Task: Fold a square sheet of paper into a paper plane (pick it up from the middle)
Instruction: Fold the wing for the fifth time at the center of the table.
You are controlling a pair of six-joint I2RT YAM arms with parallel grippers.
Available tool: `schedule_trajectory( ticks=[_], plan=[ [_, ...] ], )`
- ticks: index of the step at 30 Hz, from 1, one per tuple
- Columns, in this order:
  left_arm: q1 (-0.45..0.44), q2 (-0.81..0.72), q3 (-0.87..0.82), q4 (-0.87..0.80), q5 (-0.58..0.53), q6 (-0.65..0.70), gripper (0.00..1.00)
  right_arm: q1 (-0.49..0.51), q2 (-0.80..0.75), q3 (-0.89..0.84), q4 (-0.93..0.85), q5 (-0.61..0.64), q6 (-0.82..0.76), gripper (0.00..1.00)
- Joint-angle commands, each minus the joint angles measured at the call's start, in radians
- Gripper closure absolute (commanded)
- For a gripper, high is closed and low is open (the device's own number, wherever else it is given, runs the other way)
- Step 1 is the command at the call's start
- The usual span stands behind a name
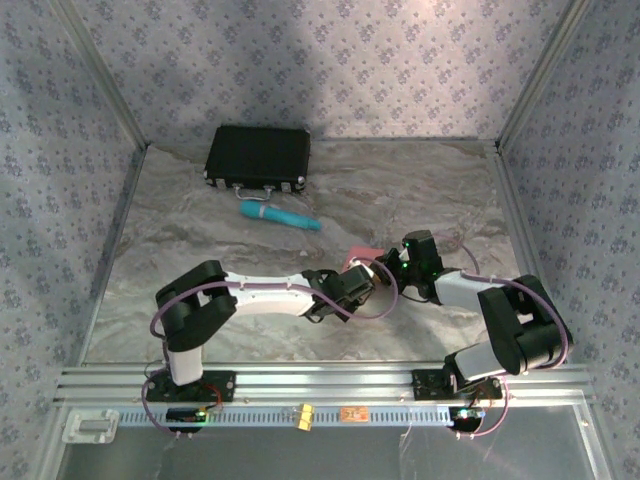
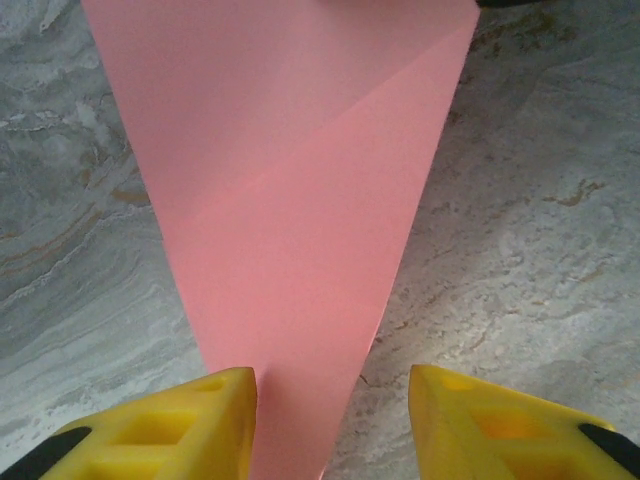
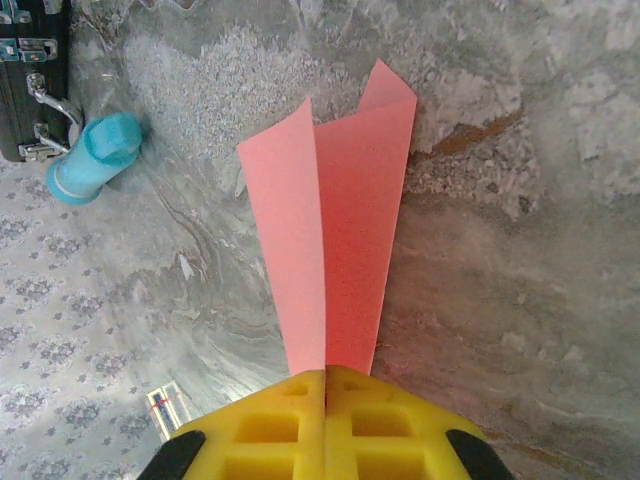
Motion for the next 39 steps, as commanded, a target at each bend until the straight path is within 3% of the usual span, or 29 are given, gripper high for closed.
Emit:
schedule_trajectory(
  ticks=[1, 13, 23, 39],
  plan=[
    [-0.010, 0.023, 0.034, -0.053, -0.041, 0.018, 0.57, 0.006, -0.013, 0.024, -0.031, 0.002, 0.009, 0.98],
    [-0.015, 0.038, 0.057, -0.075, -0.069, 0.016, 0.69, 0.002, -0.013, 0.020, -0.031, -0.003, 0.009, 0.98],
    [-0.022, 0.003, 0.044, -0.048, -0.072, 0.014, 0.65, 0.000, -0.015, 0.017, -0.034, -0.001, 0.009, 0.98],
    [-0.022, 0.038, 0.057, -0.086, -0.100, 0.002, 0.76, -0.001, -0.022, 0.013, -0.041, 0.002, 0.010, 0.98]
  ],
)
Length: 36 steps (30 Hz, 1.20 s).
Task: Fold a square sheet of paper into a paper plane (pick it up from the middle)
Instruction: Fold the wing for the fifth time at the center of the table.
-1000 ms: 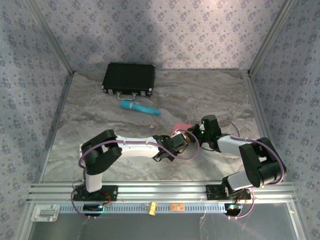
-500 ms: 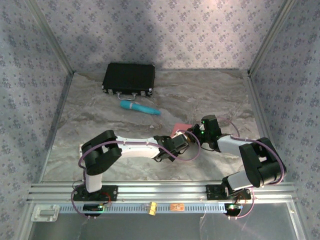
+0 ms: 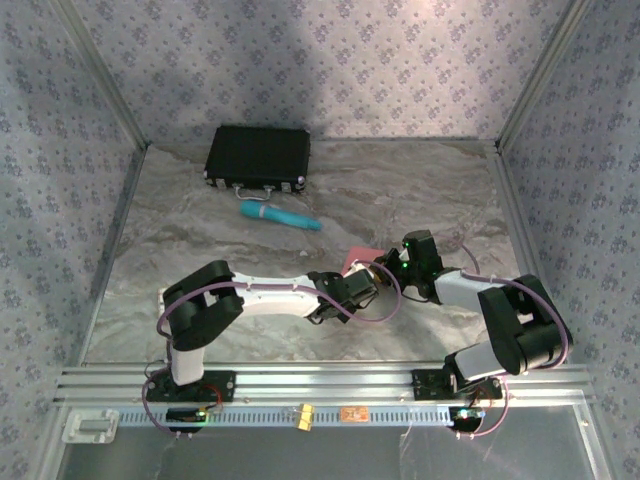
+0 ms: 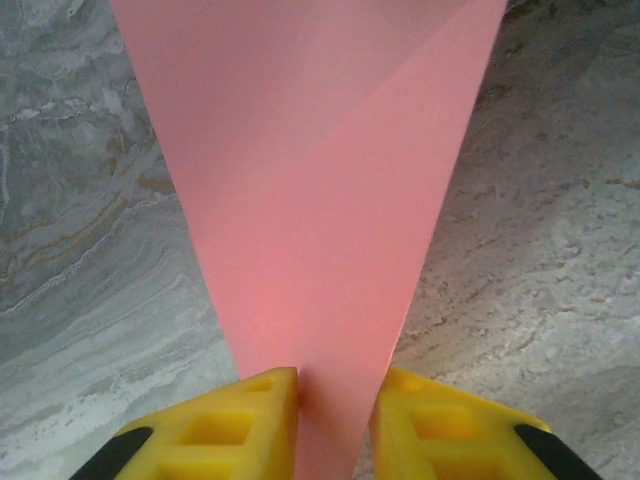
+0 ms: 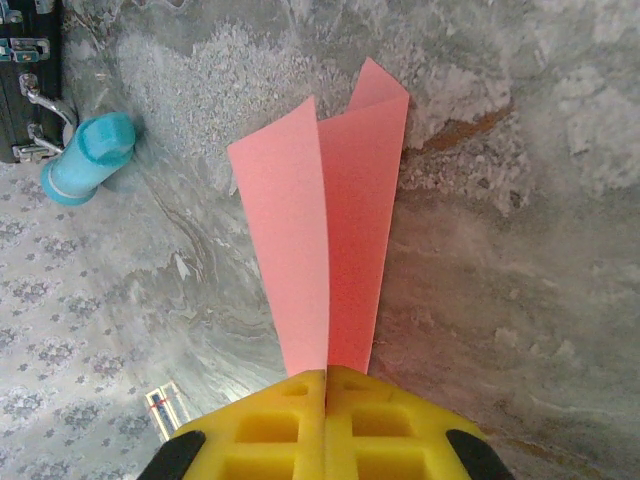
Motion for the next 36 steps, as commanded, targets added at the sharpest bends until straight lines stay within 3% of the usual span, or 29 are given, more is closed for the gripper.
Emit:
schedule_trajectory(
  ticks=[1, 14, 20, 22, 25, 36],
  plan=[
    [-0.006, 0.006, 0.029, -0.037, -0.025, -0.004, 0.76, -0.001, -0.022, 0.010, -0.026, 0.003, 0.008, 0.98],
    [-0.005, 0.006, 0.026, -0.036, -0.024, -0.015, 0.82, 0.001, -0.038, 0.006, -0.030, 0.007, -0.001, 0.95],
    [0.001, 0.013, 0.024, -0.023, -0.001, -0.045, 0.83, -0.004, -0.076, 0.013, -0.116, 0.038, -0.052, 0.84],
    [0.007, 0.016, 0.021, -0.013, 0.016, -0.062, 0.84, -0.016, -0.103, 0.014, -0.170, 0.061, -0.077, 0.73],
    [0.023, 0.008, 0.004, 0.009, 0.047, -0.080, 0.84, -0.035, -0.142, 0.011, -0.230, 0.077, -0.112, 0.66],
    [0.052, 0.009, -0.009, 0.031, 0.117, -0.106, 0.84, -0.105, -0.258, -0.014, -0.348, 0.099, -0.158, 0.58]
  ],
)
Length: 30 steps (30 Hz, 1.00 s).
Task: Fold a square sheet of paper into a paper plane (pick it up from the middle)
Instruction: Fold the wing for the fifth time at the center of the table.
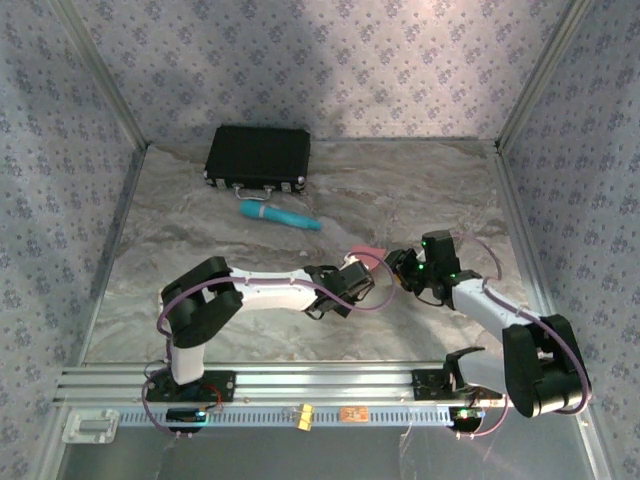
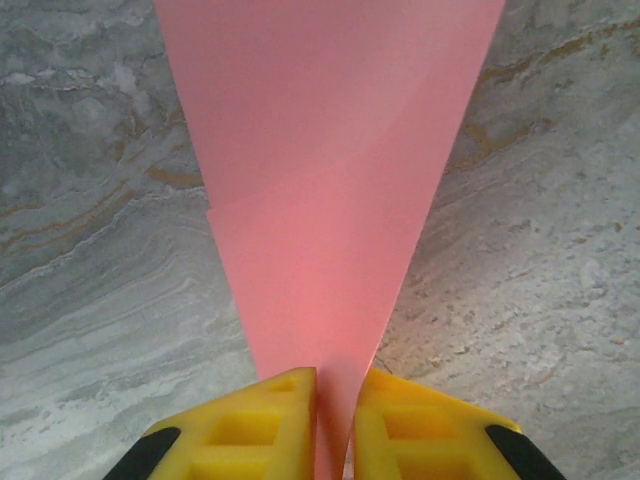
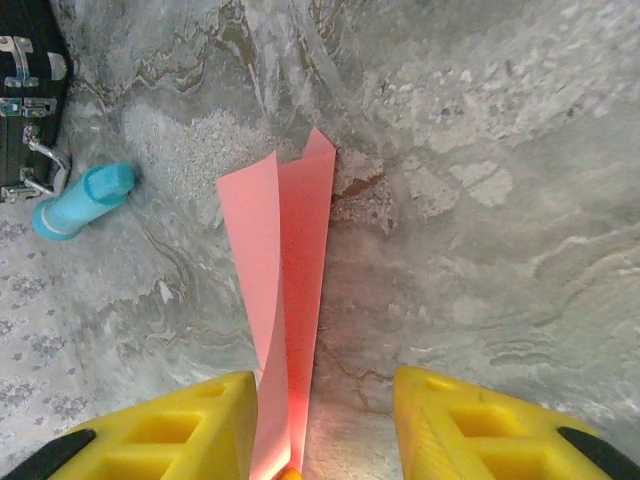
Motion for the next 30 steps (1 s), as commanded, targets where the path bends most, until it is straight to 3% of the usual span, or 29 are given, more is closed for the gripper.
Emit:
schedule_trajectory(
  ticks=[1, 21, 30],
  plan=[
    [0.003, 0.009, -0.008, 0.016, 0.031, -0.021, 0.84, -0.011, -0.025, -0.013, -0.067, 0.023, -0.032, 0.58],
    [0.031, 0.017, -0.006, 0.041, 0.128, -0.067, 0.80, -0.002, 0.030, -0.019, -0.032, -0.001, -0.028, 0.57],
    [0.050, 0.018, -0.025, 0.067, 0.173, -0.085, 0.89, 0.010, 0.048, -0.013, -0.022, -0.004, -0.028, 0.56]
  ],
)
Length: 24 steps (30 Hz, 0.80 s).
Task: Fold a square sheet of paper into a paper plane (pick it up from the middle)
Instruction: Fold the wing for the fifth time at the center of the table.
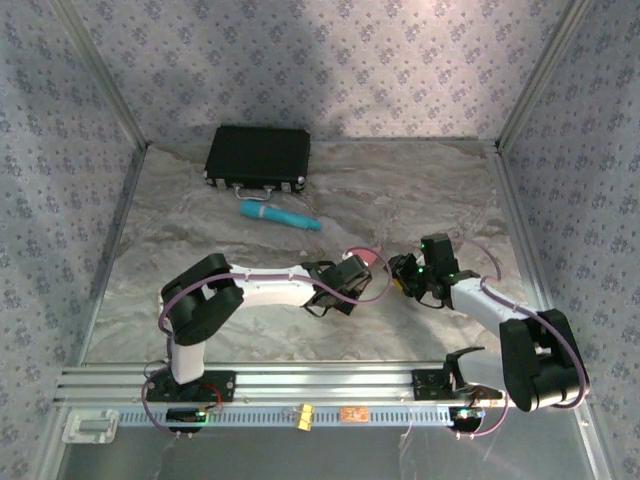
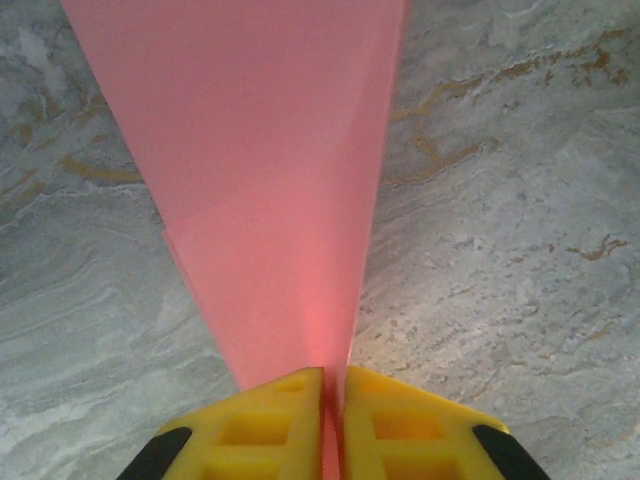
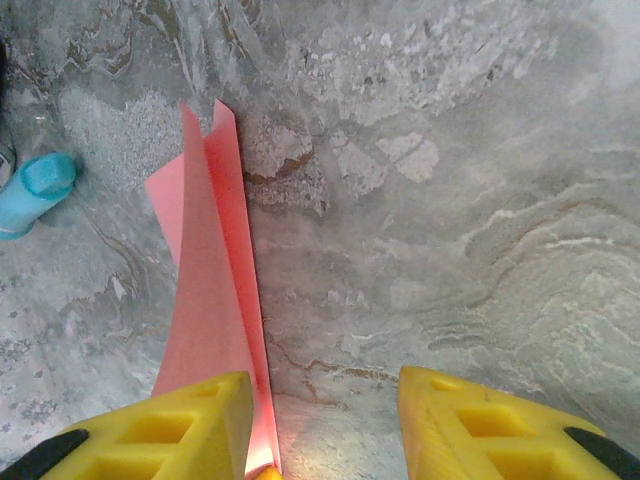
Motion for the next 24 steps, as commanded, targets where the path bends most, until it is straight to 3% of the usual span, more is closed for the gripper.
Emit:
schedule_trajectory(
  ticks=[1, 10, 18, 24],
  plan=[
    [0.011, 0.011, -0.021, 0.022, 0.034, -0.017, 0.89, 0.007, 0.012, -0.005, 0.005, -0.006, -0.015, 0.56],
    [0.031, 0.013, -0.045, 0.053, 0.083, -0.022, 0.94, 0.019, 0.023, 0.001, 0.019, -0.019, -0.023, 0.57],
    [0.071, -0.019, -0.112, 0.134, 0.176, -0.012, 1.00, 0.062, 0.022, 0.001, 0.090, -0.065, -0.123, 0.71],
    [0.106, -0.037, -0.165, 0.211, 0.277, 0.001, 1.00, 0.093, -0.021, -0.056, 0.173, -0.014, -0.190, 0.78]
  ],
)
